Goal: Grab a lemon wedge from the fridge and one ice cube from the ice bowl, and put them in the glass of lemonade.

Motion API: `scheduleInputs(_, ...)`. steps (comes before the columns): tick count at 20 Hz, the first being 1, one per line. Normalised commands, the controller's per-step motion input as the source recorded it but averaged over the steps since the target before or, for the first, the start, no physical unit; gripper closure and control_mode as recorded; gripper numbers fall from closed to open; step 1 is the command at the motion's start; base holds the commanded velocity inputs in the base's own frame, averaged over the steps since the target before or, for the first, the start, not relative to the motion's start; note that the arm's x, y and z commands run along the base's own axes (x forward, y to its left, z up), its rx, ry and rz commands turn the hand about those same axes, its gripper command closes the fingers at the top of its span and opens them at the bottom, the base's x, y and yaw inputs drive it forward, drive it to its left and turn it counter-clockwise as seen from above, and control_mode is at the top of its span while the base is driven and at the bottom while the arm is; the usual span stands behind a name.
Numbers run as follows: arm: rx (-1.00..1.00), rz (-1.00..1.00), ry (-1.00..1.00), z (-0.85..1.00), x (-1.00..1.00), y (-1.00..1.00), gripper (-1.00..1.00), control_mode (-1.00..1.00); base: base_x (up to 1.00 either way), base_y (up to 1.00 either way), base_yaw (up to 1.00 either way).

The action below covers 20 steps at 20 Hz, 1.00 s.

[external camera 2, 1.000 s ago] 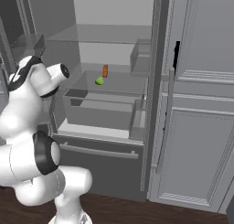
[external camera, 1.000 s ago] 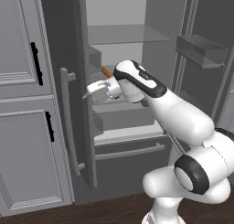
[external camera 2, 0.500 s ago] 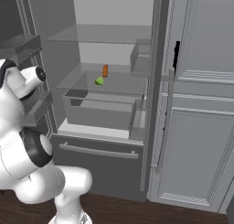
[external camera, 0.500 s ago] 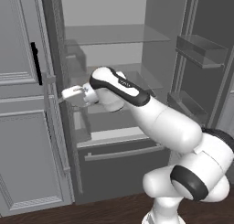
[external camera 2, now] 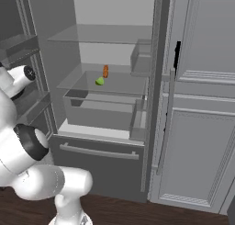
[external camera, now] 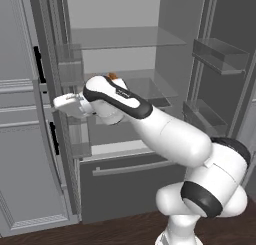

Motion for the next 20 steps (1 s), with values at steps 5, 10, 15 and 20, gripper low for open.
scheduleInputs(5,0.00,0.00,-0.12,0.01,-0.51,-0.29,-1.00,-1.00,0.00,0.00,0.00)
scheduleInputs(10,0.00,-0.03,-0.13,0.11,-0.73,-0.71,-1.00,-1.00,0.00,0.00,0.00)
scheduleInputs(15,-0.03,-0.12,-0.02,0.07,-0.19,-0.78,-1.00,-1.00,0.00,0.00,0.00)
scheduleInputs(20,-0.30,-0.25,0.00,0.03,0.00,-0.68,-1.00,-1.00,0.00,0.00,0.00)
